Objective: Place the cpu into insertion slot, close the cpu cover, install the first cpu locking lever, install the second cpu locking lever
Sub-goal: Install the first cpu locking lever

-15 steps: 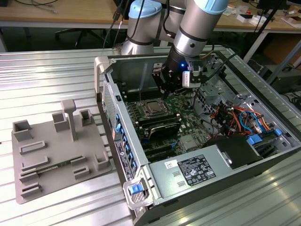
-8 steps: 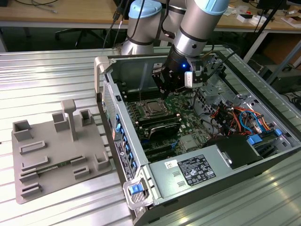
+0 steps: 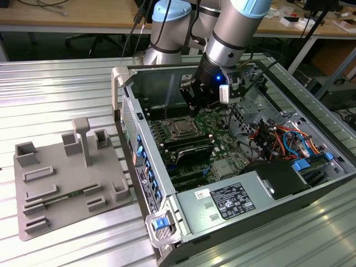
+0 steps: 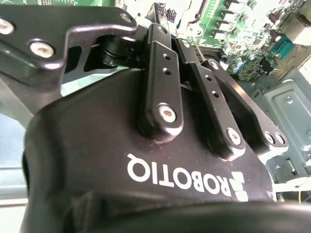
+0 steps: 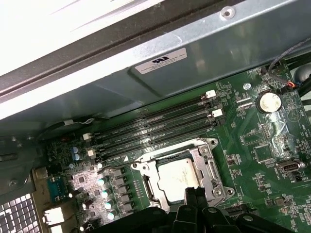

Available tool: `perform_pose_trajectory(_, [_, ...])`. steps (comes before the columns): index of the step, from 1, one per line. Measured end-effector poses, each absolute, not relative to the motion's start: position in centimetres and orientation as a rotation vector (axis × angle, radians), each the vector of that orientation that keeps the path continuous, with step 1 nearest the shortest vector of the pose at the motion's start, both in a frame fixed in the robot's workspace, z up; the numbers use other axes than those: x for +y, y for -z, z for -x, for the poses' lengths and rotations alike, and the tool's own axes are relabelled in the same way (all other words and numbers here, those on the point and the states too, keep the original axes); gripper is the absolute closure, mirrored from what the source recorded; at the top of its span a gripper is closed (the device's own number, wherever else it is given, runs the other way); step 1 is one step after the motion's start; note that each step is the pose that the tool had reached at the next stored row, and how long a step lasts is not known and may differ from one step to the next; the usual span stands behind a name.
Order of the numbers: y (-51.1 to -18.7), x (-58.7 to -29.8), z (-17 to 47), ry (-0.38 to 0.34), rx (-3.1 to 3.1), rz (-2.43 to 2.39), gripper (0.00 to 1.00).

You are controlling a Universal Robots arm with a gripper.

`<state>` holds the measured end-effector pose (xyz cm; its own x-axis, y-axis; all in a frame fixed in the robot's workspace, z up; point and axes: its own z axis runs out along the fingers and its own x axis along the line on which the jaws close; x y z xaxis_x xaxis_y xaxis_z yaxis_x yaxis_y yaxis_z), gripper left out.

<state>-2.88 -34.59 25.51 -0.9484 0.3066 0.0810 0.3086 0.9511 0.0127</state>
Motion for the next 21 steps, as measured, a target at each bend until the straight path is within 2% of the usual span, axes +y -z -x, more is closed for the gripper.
perform_pose_trajectory(21, [-25.51,-34.59,2.88,0.049,-3.051,0.215,0.89])
